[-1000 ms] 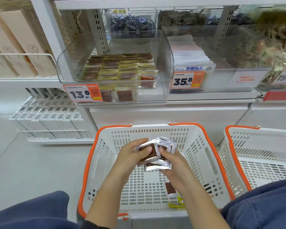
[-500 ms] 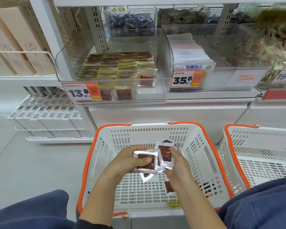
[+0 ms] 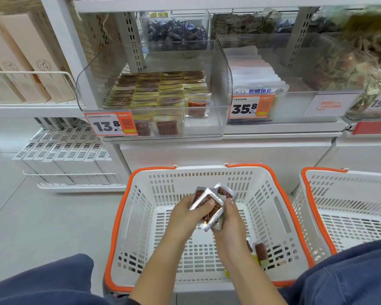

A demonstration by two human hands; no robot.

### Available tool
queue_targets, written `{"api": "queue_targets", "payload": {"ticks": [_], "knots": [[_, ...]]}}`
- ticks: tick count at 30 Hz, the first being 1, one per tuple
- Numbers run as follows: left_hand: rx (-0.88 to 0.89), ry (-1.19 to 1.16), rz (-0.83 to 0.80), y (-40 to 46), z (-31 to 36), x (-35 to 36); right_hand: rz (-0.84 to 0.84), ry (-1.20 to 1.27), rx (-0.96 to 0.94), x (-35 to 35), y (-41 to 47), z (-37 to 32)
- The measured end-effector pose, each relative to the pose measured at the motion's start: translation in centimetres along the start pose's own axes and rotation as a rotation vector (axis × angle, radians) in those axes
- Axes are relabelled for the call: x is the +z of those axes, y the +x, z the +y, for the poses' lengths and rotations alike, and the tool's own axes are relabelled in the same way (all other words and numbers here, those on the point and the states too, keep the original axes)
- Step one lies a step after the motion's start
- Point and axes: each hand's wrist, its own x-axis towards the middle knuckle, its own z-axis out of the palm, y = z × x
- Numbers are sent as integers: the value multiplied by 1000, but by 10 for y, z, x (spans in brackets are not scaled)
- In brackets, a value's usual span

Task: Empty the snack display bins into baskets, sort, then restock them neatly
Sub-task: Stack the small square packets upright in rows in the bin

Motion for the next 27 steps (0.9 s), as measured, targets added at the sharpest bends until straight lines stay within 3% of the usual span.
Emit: {"api": "queue_targets", "payload": {"ticks": [5, 11, 16, 24, 27], "knots": [[-20, -25, -84, -1, 2, -6, -54, 30, 29, -2, 1, 0], [-51, -57, -204, -5, 2, -10, -97, -53, -67, -1, 0, -9], [17, 4, -135, -5, 3, -12, -120, -240, -67, 4, -1, -16], [-116, -503, -182, -4, 4, -14, -294, -488, -196, 11, -10, -8], [-172, -544, -140, -4, 8, -17, -318, -560, -229, 8, -6, -5]]}}
